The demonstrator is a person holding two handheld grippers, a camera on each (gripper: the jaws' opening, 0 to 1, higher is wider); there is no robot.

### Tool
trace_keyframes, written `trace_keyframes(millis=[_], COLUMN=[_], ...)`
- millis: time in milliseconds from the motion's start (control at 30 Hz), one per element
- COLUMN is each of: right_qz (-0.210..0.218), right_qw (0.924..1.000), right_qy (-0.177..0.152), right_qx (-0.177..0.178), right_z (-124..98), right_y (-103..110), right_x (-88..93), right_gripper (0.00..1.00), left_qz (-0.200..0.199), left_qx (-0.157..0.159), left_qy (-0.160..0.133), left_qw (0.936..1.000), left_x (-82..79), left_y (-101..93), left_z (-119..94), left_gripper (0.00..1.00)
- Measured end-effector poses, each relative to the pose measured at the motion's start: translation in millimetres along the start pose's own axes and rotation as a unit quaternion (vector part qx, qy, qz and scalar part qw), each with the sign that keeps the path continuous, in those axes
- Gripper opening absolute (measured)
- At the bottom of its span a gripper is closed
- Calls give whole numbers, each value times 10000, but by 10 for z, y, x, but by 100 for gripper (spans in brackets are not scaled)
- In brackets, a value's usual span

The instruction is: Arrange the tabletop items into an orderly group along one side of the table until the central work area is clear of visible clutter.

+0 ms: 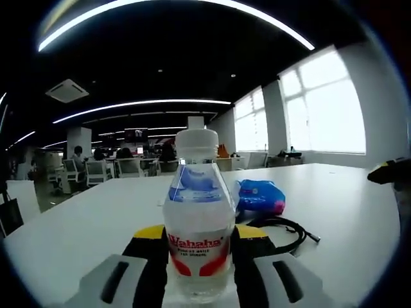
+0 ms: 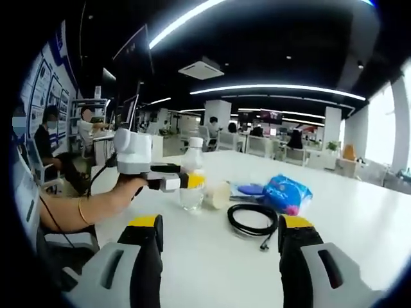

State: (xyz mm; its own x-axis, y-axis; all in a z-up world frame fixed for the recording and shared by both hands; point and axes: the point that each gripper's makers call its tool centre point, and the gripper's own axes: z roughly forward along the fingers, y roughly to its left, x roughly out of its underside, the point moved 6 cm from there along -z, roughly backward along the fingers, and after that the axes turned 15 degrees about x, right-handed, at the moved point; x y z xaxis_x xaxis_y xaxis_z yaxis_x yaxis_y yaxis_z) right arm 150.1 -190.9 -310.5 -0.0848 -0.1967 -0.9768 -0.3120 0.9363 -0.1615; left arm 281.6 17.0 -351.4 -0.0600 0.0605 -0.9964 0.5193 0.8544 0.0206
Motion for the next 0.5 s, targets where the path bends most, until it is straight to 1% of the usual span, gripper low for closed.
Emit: trace_keyframes(millis=[133, 267, 500], right_qz=[-61, -180, -251], right_qw=[9999, 9996, 9993], right_qy=[-77, -96, -69], right_qx=[-142, -206, -260], right_z=[78, 113, 149], right_y=[48, 85, 101], right_x=[-111, -156, -159], right_gripper=[70, 70, 70], left_qz=[-37, -45, -54], left_qx=[-10, 1, 8], left_qy=[13, 23, 26], left_qw=[10000, 10000, 10000], left_x=[4, 2, 5], left_y=[9, 11, 13], left_z=[-3, 3, 3], left_gripper=[37, 37, 37])
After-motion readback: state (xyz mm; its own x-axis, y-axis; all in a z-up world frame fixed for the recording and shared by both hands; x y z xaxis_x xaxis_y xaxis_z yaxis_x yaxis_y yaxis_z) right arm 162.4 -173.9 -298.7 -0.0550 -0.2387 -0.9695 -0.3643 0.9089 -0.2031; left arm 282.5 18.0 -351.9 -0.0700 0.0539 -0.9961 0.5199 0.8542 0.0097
